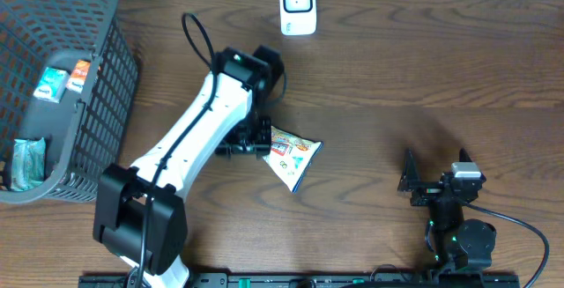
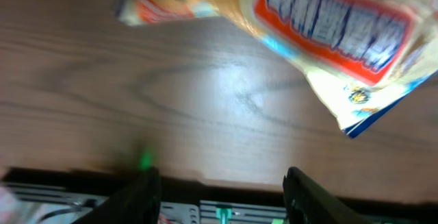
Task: Scan the item barcode
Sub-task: 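Carry the yellow bag with the left gripper toward the white scanner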
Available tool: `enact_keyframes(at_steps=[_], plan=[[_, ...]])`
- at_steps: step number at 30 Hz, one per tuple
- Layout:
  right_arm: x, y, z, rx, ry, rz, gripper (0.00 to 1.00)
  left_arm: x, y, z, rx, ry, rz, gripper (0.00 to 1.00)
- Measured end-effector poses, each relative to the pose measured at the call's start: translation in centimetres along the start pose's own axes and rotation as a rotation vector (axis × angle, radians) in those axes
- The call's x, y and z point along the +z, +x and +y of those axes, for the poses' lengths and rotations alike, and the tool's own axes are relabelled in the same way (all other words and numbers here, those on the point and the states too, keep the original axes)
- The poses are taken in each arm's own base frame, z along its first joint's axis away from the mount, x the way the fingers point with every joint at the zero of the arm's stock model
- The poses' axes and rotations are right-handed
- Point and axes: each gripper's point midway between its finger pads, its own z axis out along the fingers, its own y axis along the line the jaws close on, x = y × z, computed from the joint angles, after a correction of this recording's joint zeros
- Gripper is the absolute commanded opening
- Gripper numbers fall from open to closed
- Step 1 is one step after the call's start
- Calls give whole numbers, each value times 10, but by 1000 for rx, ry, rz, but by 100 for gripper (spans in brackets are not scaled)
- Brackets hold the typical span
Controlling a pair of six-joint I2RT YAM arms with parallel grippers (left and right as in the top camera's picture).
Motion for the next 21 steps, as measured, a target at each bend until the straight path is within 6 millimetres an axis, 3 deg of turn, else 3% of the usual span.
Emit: enact_keyframes(at_steps=[5,11,16,19,21], plan=[[0,0,0,0,0,0,99,35,19,-16,17,49,81,57],[0,0,0,0,0,1,99,58,9,-51,-6,173,27,57],[0,0,0,0,0,0,99,80,15,-68,-40,200,13,57],[0,0,0,0,0,0,99,88,6,-83,-28,252,-41,57],[0,0,0,0,0,0,99,83,-13,-101,-16,326,-124,57]])
